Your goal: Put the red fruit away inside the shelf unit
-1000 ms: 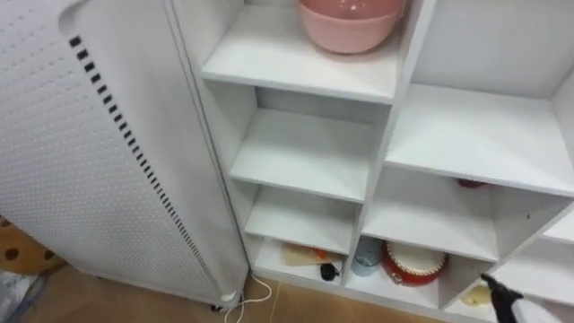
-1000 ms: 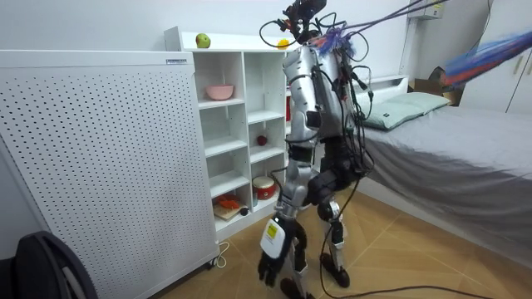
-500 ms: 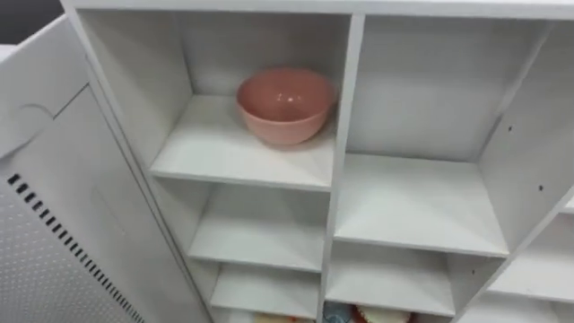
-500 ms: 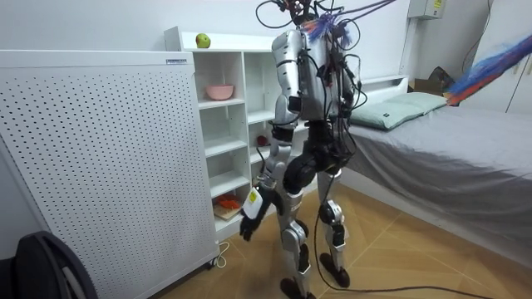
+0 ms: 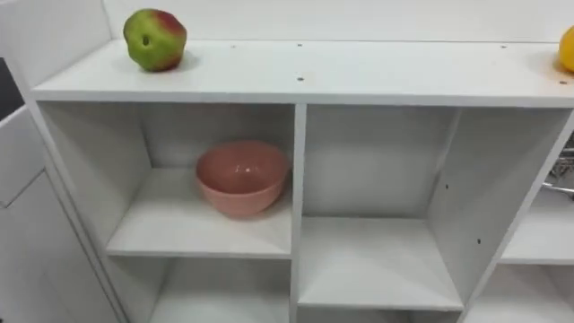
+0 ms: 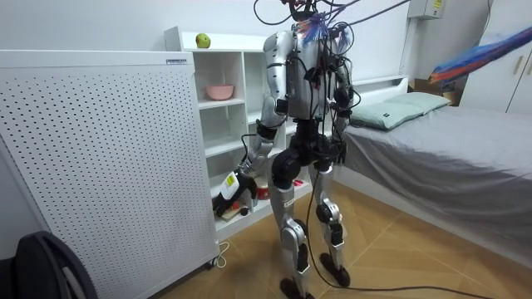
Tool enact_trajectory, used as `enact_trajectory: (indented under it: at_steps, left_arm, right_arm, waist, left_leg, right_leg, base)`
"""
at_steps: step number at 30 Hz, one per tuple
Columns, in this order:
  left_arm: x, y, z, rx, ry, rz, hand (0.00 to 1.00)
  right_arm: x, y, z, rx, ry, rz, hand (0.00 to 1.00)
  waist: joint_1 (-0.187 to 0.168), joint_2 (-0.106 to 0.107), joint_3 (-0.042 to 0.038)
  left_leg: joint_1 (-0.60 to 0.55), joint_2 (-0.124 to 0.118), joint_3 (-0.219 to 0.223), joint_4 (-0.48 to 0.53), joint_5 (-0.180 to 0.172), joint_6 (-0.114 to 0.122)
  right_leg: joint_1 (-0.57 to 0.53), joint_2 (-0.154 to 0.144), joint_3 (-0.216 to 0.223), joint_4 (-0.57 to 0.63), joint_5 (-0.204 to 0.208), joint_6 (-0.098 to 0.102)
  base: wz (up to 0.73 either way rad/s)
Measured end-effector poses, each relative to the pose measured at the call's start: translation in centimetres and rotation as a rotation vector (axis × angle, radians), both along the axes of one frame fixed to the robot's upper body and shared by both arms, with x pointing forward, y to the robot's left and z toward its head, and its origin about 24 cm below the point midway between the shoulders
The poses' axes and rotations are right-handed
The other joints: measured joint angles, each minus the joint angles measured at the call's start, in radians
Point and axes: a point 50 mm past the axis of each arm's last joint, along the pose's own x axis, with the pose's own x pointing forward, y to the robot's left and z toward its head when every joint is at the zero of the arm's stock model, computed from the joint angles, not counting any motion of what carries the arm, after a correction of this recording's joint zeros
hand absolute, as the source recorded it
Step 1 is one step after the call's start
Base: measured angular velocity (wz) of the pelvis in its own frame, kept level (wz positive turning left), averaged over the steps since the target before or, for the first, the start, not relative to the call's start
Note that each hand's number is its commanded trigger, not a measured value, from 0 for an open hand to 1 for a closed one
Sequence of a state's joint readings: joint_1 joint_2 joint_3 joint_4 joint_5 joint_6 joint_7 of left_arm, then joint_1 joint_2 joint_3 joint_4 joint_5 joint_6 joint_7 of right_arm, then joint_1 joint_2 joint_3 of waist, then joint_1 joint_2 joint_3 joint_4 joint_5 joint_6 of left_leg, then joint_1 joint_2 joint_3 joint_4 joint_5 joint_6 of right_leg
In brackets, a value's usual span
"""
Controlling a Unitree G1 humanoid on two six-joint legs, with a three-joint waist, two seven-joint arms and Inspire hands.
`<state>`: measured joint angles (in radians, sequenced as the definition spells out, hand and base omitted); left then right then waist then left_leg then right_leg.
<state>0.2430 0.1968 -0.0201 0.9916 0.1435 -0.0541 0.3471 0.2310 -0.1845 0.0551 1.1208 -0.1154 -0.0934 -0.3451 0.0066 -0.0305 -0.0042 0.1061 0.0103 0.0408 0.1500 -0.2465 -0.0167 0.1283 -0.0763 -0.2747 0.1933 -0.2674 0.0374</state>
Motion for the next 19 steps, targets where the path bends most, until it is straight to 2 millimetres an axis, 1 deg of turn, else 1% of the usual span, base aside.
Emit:
enact_trajectory:
  at_steps: [1,2,3,4,5,6,7,8,9,10,11,12,13,14,17,18,19]
  left_arm:
    - [-0.1,-0.1,0.0,0.001,0.002,0.005,0.0]
    - [-0.2,-0.1,-0.1,0.001,0.004,0.004,0.0]
    - [-0.4,-0.3,-0.1,-0.003,0.008,0.005,0.0]
    - [-0.7,0.0,-0.1,0.01,0.013,0.02,0.0]
    - [-1.0,0.4,0.0,0.019,0.021,0.035,0.0]
    - [-1.6,0.5,-0.2,0.016,0.051,0.061,0.0]
    - [-1.3,0.4,-0.3,0.012,0.052,0.055,0.0]
    - [-1.0,0.2,-0.4,0.007,0.043,0.046,0.0]
    - [-0.9,0.2,-0.4,0.006,0.038,0.045,0.0]
    - [-1.2,0.2,-0.4,0.009,0.05,0.049,0.0]
    - [-1.7,0.3,-0.5,0.01,0.078,0.058,0.0]
    - [-2.0,0.3,-0.6,0.009,0.095,0.061,0.0]
    - [-2.5,0.2,-0.7,0.006,0.123,0.064,0.0]
    - [-2.8,0.2,-0.8,0.007,0.145,0.057,0.0]
    - [-3.2,0.0,-0.9,0.007,0.174,0.036,0.0]
    - [-3.5,0.0,-0.9,0.003,0.189,0.032,0.0]
    - [-3.9,-0.1,-0.9,0.004,0.206,0.027,0.0]
  right_arm:
    - [-0.1,0.0,0.0,0.0,0.004,-0.003,0.0]
    - [-0.1,0.0,0.0,0.0,0.004,-0.003,0.0]
    - [-0.1,0.1,0.0,0.002,0.004,-0.005,0.0]
    - [0.4,0.7,-0.2,0.018,-0.009,-0.006,0.0]
    - [1.0,1.1,-0.2,0.027,-0.024,0.002,0.0]
    - [1.0,1.4,-0.3,0.033,-0.025,0.001,0.0]
    - [0.0,1.3,-0.5,0.032,0.016,-0.015,0.0]
    - [-1.0,1.0,-0.6,0.027,0.061,-0.032,0.0]
    - [-1.2,0.9,-0.6,0.029,0.073,-0.037,0.0]
    - [-1.5,0.9,-0.7,0.042,0.096,-0.044,0.0]
    - [-1.7,0.9,-0.8,0.056,0.111,-0.051,0.0]
    - [-1.6,0.9,-0.8,0.061,0.113,-0.054,0.0]
    - [-1.4,0.8,-0.8,0.07,0.108,-0.057,0.0]
    - [-1.1,0.8,-0.8,0.075,0.102,-0.062,0.0]
    - [-0.7,0.7,-0.8,0.079,0.108,-0.075,0.0]
    - [-0.5,0.7,-0.8,0.082,0.109,-0.083,0.0]
    - [-0.8,0.7,-0.8,0.087,0.12,-0.087,0.0]
  waist:
    - [0.002,0.004,0.0006]
    - [0.002,0.009,0.0039]
    - [0.007,0.028,0.0153]
    - [0.013,0.045,0.0108]
    - [0.014,0.039,0.0144]
    - [-0.017,0.034,0.0132]
    - [-0.038,0.018,0.0165]
    - [-0.038,0.014,0.0196]
    - [-0.038,0.015,0.0199]
    - [-0.033,0.015,0.0119]
    - [-0.028,0.014,0.0002]
    - [-0.028,0.012,-0.0014]
    - [-0.026,0.01,-0.0002]
    - [-0.027,0.009,-0.0028]
    - [-0.026,0.005,0.0004]
    - [-0.026,0.006,0.0008]
    - [-0.029,0.008,-0.0007]
  left_leg:
    - [0.019,0.005,-0.03,-0.008,0.0,0.0]
    - [0.032,0.011,-0.05,-0.013,0.001,0.002]
    - [0.06,0.043,-0.118,-0.026,0.004,0.006]
    - [0.064,0.072,-0.179,-0.016,0.004,0.005]
    - [0.055,0.077,-0.17,-0.002,0.002,0.003]
    - [0.043,0.09,-0.116,0.028,-0.014,-0.034]
    - [0.04,0.078,-0.068,0.02,-0.014,-0.036]
    - [0.03,0.071,-0.027,0.0,-0.006,-0.033]
    - [0.018,0.068,-0.011,-0.01,0.005,-0.032]
    - [0.009,0.065,0.031,-0.006,0.014,-0.013]
    - [0.012,0.059,0.032,-0.005,0.015,-0.011]
    - [0.015,0.053,0.033,-0.004,0.015,-0.011]
    - [0.023,0.043,0.036,-0.002,0.015,-0.01]
    - [0.025,0.033,0.037,0.003,0.014,-0.001]
    - [0.023,0.022,0.036,0.012,0.01,0.013]
    - [0.026,0.019,0.034,0.021,0.008,0.016]
    - [0.028,0.015,0.027,0.024,0.007,0.019]
  right_leg:
    - [-0.005,0.003,-0.001,0.025,0.0,0.0]
    - [-0.012,0.005,-0.003,0.053,0.0,0.0]
    - [-0.057,0.022,0.006,0.135,-0.023,-0.009]
    - [-0.116,0.081,0.078,0.061,-0.024,-0.057]
    - [-0.138,0.102,0.1,-0.008,0.037,-0.076]
    - [-0.114,0.109,0.06,-0.019,0.113,-0.088]
    - [-0.087,0.098,0.049,-0.023,0.112,-0.088]
    - [-0.067,0.097,0.078,-0.024,0.112,-0.087]
    - [-0.06,0.098,0.088,-0.024,0.11,-0.085]
    - [-0.057,0.095,0.086,-0.023,0.106,-0.079]
    - [-0.053,0.093,0.082,-0.024,0.105,-0.077]
    - [-0.049,0.091,0.081,-0.025,0.105,-0.076]
    - [-0.039,0.086,0.082,-0.028,0.102,-0.072]
    - [-0.033,0.08,0.083,-0.027,0.095,-0.061]
    - [-0.026,0.072,0.086,-0.028,0.086,-0.054]
    - [-0.026,0.063,0.085,-0.025,0.082,-0.052]
    - [-0.023,0.059,0.083,-0.021,0.079,-0.05]
  base:
    - [-0.38]
    - [-0.5]
    - [-0.8]
    - [-0.99]
    - [-0.66]
    - [0.08]
    - [0.47]
    - [0.41]
    - [0.14]
    - [0.0]
    - [-0.06]
    - [-0.06]
    - [0.0]
    - [0.0]
    - [0.01]
    - [0.11]
    - [0.1]
